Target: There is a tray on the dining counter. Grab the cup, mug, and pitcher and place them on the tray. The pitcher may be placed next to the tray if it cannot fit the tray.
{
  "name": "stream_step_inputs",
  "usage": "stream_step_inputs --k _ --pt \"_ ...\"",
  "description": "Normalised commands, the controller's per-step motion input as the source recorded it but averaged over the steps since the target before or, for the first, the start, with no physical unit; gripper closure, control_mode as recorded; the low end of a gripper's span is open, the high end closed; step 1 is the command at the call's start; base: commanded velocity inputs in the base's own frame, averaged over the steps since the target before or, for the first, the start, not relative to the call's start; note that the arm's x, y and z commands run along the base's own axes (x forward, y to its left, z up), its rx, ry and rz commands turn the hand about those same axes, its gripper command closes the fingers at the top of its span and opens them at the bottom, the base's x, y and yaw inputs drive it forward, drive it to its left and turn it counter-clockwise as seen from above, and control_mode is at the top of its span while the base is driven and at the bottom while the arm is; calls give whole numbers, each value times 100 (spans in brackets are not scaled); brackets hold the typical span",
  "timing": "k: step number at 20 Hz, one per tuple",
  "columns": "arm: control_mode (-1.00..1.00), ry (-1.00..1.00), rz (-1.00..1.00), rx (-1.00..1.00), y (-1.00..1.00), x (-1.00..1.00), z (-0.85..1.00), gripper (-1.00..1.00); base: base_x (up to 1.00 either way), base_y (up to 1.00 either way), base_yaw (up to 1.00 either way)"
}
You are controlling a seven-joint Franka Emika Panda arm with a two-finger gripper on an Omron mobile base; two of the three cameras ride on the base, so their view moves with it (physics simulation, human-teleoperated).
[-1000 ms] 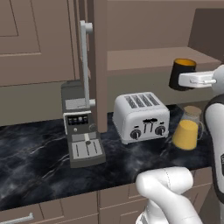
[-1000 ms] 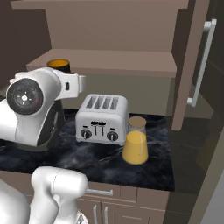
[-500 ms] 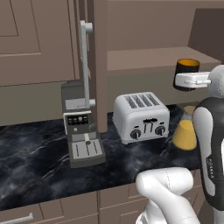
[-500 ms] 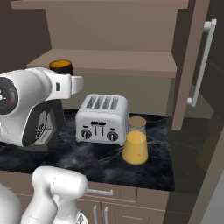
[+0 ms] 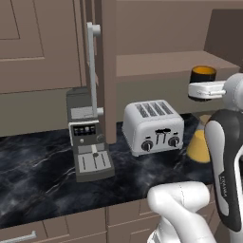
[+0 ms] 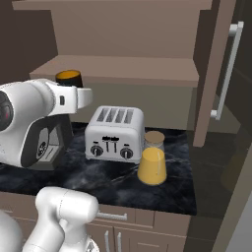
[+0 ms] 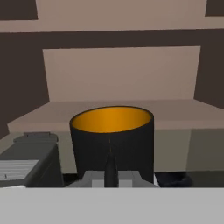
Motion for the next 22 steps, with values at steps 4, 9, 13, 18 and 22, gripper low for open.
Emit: stream_step_inputs --k 4,9,13,18,22 --pt "100 0 0 -1 0 -5 -6 100 -13 0 0" --pt "100 0 0 0 0 0 0 100 -64 -1 0" --pt "100 0 0 0 0 0 0 100 -83 -10 0" --pt "100 0 0 0 0 0 0 100 -78 -15 1" --pt "100 0 0 0 0 0 0 100 -49 -2 29"
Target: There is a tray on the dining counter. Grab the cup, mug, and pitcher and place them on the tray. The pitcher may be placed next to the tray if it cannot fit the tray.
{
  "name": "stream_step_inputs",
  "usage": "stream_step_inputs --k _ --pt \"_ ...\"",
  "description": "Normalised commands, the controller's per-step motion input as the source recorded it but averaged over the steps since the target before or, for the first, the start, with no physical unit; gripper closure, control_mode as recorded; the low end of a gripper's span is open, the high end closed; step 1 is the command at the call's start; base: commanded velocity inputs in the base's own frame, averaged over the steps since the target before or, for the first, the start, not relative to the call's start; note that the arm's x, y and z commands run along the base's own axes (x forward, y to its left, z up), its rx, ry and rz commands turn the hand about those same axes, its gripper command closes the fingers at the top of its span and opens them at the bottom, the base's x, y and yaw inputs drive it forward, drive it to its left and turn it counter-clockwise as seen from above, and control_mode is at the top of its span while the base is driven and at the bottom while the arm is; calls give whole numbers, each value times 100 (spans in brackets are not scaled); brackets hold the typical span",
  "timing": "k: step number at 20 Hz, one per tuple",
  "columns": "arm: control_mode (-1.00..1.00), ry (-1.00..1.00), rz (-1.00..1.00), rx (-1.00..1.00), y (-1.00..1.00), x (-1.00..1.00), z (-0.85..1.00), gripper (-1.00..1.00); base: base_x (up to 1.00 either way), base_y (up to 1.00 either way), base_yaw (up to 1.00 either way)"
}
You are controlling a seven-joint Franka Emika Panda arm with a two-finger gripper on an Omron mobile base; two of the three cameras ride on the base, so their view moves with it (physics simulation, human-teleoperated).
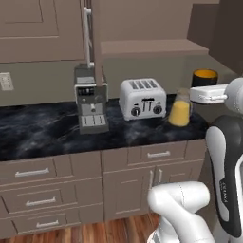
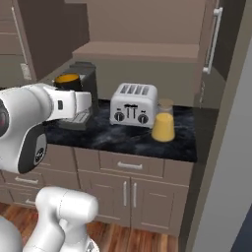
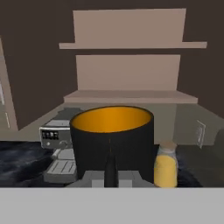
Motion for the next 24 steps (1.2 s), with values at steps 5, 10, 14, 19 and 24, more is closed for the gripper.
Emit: stream_step_inputs --k 5,10,14,19,24 --pt "100 0 0 0 0 0 0 100 -49 0 56" --pt "100 0 0 0 0 0 0 100 -35 0 66" --pt "100 0 0 0 0 0 0 100 -16 0 75" --pt "100 0 0 0 0 0 0 100 -4 0 81" --pt "100 0 0 0 0 0 0 100 0 3 76"
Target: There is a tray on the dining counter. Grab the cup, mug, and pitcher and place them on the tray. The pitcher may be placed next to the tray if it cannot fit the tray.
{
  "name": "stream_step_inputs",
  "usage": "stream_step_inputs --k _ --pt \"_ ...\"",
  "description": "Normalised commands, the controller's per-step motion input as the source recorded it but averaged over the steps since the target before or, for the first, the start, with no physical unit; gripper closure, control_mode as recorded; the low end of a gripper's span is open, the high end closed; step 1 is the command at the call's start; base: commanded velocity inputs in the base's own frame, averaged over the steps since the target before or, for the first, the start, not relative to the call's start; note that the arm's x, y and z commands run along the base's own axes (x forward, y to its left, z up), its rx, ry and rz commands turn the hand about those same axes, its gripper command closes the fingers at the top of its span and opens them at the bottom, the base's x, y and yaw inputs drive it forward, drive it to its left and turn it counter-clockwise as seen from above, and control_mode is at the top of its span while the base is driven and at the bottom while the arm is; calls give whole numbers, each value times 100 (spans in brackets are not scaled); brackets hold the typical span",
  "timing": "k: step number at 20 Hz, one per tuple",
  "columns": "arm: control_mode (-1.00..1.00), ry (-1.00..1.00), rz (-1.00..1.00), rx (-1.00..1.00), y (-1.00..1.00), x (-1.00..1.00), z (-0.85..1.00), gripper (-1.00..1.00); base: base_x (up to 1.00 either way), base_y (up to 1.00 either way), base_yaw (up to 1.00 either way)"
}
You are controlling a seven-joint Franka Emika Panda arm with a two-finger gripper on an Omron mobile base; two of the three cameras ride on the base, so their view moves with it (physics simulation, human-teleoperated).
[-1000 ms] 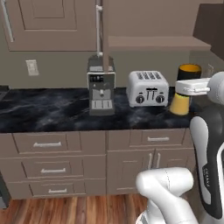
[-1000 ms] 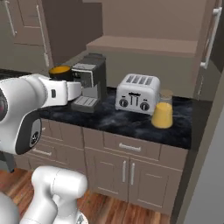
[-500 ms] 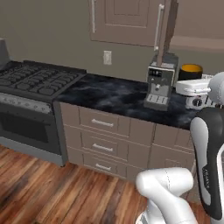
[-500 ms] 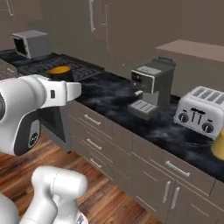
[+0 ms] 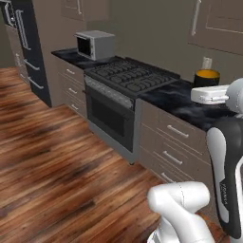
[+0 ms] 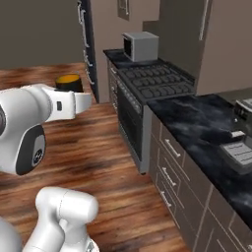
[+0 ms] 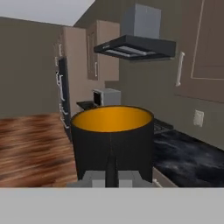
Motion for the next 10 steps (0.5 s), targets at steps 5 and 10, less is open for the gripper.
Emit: stream_step_inputs --k 5,10 --pt "100 0 0 0 0 0 0 100 1 13 49" --pt "100 0 0 0 0 0 0 100 46 24 9"
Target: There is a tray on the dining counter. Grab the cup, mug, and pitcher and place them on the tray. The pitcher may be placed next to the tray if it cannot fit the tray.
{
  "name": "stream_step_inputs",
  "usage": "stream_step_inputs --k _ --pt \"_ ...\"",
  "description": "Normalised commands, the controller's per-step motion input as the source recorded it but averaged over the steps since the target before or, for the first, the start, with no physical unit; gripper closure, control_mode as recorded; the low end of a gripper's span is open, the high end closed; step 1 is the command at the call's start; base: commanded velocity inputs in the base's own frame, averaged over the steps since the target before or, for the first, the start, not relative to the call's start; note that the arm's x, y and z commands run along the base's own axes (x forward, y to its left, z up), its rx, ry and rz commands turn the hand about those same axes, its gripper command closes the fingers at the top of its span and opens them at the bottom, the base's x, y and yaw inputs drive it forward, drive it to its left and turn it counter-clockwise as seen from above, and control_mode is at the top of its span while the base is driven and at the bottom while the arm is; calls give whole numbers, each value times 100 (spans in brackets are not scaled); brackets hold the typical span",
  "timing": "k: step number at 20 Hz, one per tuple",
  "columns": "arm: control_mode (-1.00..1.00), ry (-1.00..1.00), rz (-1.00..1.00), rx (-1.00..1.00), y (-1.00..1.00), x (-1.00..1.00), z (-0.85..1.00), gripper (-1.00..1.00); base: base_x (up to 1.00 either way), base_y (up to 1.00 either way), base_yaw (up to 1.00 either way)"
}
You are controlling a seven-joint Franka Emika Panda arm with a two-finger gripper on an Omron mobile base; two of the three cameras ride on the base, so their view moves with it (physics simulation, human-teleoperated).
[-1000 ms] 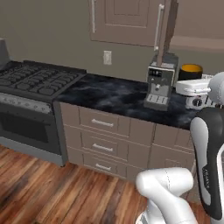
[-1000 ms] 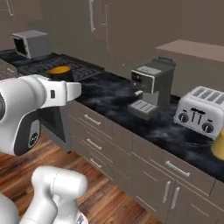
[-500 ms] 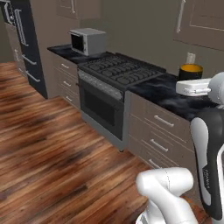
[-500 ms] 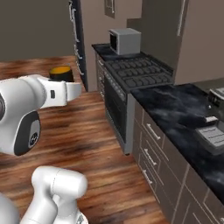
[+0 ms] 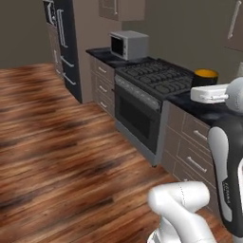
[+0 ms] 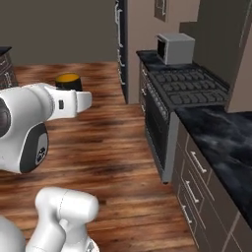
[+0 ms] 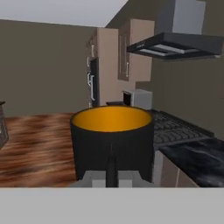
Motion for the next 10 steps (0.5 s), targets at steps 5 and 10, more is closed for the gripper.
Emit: stream_step_inputs --k 5,10 --pt "100 0 0 0 0 0 0 100 89 68 13" --pt "100 0 0 0 0 0 0 100 86 88 33"
